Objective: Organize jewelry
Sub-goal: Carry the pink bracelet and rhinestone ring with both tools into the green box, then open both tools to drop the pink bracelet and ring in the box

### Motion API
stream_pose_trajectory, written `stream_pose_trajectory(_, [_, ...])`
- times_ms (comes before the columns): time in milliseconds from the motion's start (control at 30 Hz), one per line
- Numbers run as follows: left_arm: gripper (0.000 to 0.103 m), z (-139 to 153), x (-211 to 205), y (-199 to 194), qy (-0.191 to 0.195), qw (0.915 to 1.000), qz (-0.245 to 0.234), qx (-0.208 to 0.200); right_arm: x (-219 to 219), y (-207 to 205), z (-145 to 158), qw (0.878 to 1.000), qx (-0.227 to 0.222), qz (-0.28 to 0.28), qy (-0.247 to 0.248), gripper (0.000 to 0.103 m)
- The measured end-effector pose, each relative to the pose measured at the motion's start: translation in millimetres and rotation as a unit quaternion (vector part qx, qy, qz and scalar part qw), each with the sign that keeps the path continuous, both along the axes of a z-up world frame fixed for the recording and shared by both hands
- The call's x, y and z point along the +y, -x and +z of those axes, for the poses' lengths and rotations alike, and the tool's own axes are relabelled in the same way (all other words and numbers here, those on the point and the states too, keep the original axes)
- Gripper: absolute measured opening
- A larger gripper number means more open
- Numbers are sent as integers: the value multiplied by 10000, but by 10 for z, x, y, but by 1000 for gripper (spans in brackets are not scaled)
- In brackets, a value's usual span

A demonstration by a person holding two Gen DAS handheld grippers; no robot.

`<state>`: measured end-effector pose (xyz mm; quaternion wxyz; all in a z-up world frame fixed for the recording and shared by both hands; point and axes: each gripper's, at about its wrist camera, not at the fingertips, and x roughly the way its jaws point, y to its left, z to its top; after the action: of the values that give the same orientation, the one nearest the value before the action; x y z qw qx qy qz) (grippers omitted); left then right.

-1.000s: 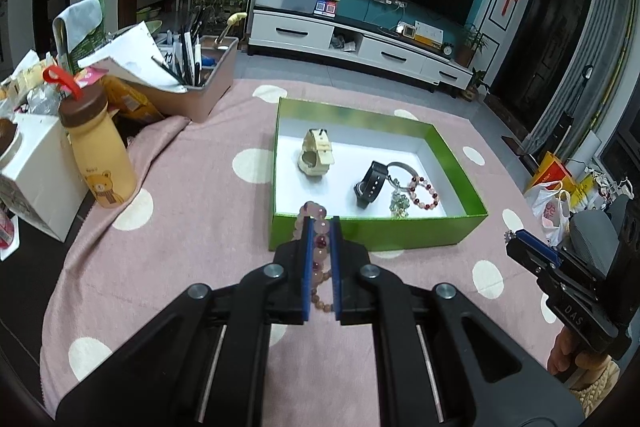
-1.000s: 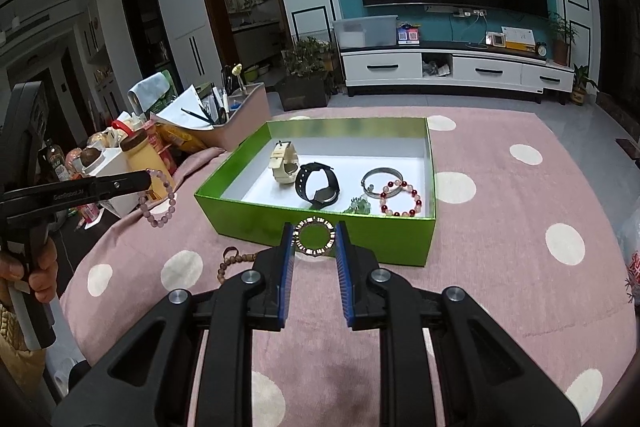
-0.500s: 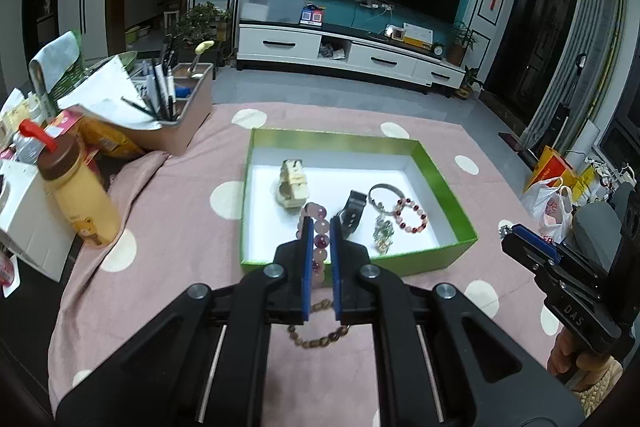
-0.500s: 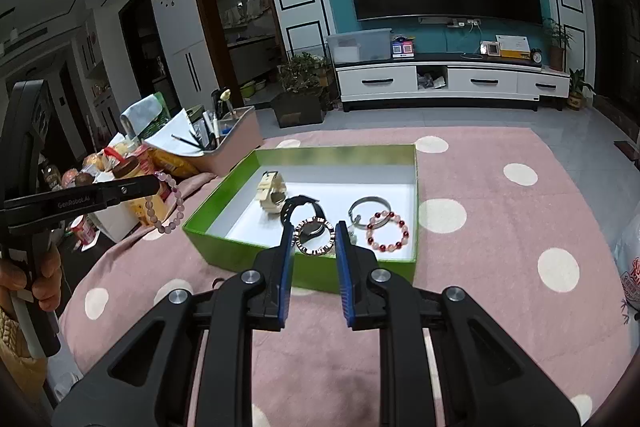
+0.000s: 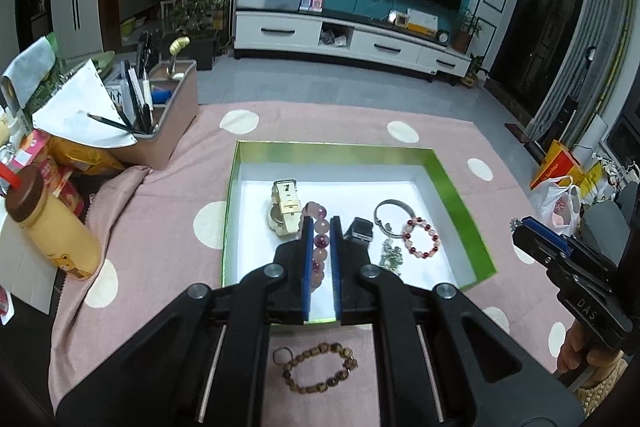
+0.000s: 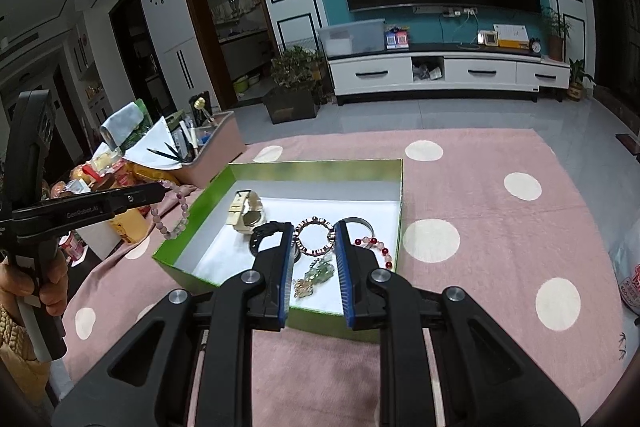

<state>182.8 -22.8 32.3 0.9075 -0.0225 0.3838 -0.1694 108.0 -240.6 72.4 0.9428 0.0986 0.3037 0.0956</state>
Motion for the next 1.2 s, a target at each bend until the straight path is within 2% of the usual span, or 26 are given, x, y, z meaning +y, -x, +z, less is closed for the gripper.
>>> stream_pose_trajectory(233, [7, -296, -82, -300, -230, 9992, 95, 327, -24, -309, -160, 9995, 311, 9, 5, 20])
stream_pose_trajectory(533, [8, -607, -112, -485, -518, 9967, 139, 610, -4, -565, -386, 9978, 646, -17, 136, 20])
stream_pose_trajectory(800, [8, -715, -79, -572, -598, 9954, 179, 731, 116, -712, -449, 9968, 756, 86, 241, 20])
stream_pose_trajectory(900, [16, -695, -71, -568, -615, 9957, 177, 669, 157, -769, -458, 9965, 779, 120, 274, 20])
stream_pose_trajectory(967, [29, -674, -61, -555, -590, 9961, 186, 636, 181, -818, -480, 9960, 826, 140, 302, 20])
stream_pose_trajectory(1200, [46, -613, -68, -486, -566, 9970, 115, 517, 216, -976, -565, 9944, 990, 108, 353, 20])
